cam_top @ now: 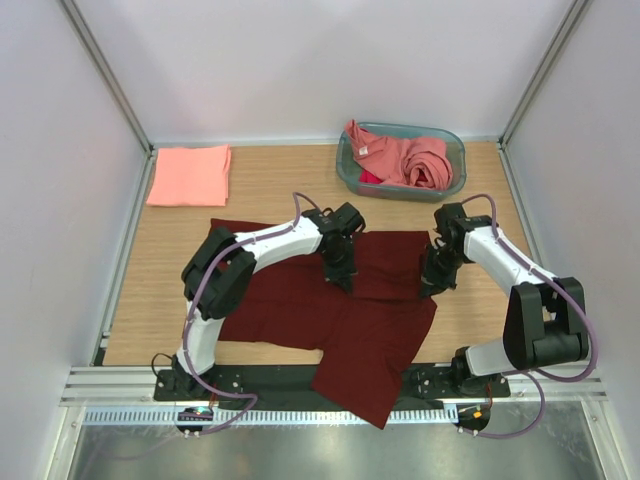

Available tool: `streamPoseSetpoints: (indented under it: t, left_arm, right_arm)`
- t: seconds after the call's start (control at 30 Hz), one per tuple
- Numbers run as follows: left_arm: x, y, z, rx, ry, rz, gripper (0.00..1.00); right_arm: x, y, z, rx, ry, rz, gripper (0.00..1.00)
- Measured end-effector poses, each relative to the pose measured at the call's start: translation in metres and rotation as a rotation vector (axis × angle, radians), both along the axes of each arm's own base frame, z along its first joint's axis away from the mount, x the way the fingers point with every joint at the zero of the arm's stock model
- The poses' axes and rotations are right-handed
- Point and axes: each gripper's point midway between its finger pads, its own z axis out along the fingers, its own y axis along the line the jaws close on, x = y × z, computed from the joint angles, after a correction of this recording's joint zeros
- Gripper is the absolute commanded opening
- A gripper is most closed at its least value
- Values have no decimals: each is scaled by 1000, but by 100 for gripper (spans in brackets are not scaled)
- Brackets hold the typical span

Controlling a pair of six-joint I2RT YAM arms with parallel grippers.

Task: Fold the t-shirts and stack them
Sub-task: Fold the tshirt

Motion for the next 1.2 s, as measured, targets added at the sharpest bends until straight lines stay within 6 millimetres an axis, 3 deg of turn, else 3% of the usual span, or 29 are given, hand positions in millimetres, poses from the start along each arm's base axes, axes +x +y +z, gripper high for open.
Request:
streamPoseSetpoints:
  t: [0.4, 0.7, 0.8, 0.9, 1.0, 1.03, 1.1, 1.2]
  left_arm:
    - [-6, 9, -4, 33, 17, -5, 0]
    - [-11, 16, -8, 53, 24, -18, 0]
    - [-11, 16, -8, 53, 24, -19, 2]
    - [-12, 18, -8, 55, 25, -21, 7]
    - [-13, 22, -7, 66, 17, -23, 23]
    - [-14, 25, -4, 71, 12, -24, 34]
    - [-12, 30, 4, 74, -14, -31, 40]
    - [-9, 39, 30, 49, -67, -34, 53]
  right_arm:
    - [-29, 11, -9, 56, 81, -34, 2]
    - [-36, 17, -15, 87, 101, -71, 4]
    - [-40, 17, -18, 86, 110, -76, 8]
    - [-41, 17, -19, 83, 114, -83, 17]
    - [-39, 14, -18, 64, 113, -93, 42]
    - [-37, 12, -16, 49, 109, -96, 51]
    - [-23, 8, -6, 21, 66, -98, 58]
    - [18, 2, 21, -25, -75, -105, 60]
